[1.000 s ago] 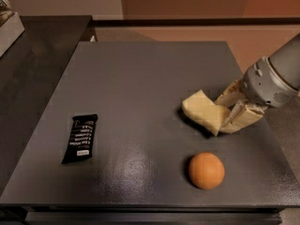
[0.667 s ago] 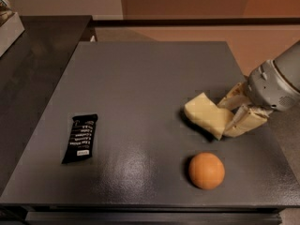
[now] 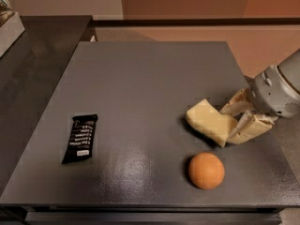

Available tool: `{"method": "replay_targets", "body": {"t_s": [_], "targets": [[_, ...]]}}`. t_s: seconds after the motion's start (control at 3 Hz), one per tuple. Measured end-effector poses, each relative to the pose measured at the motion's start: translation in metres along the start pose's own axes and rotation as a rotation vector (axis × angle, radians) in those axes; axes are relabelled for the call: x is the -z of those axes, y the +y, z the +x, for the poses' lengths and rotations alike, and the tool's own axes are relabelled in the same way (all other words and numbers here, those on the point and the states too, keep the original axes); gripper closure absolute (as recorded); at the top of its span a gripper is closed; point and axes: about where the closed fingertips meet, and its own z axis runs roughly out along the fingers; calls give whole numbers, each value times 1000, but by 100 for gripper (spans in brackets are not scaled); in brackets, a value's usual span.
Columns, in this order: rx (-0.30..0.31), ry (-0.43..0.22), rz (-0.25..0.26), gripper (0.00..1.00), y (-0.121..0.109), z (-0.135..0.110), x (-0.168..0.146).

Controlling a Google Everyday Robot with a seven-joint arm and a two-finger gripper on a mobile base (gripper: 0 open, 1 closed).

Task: Move sponge near orange

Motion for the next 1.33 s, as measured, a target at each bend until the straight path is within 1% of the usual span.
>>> {"method": "replay_targets", "body": {"t_s": [0.67, 1.0, 1.33], "targets": [[-2, 12, -29, 12, 15, 6, -1], [-1, 16, -32, 0, 18, 9, -3], [-1, 16, -32, 0, 18, 9, -3]]}}
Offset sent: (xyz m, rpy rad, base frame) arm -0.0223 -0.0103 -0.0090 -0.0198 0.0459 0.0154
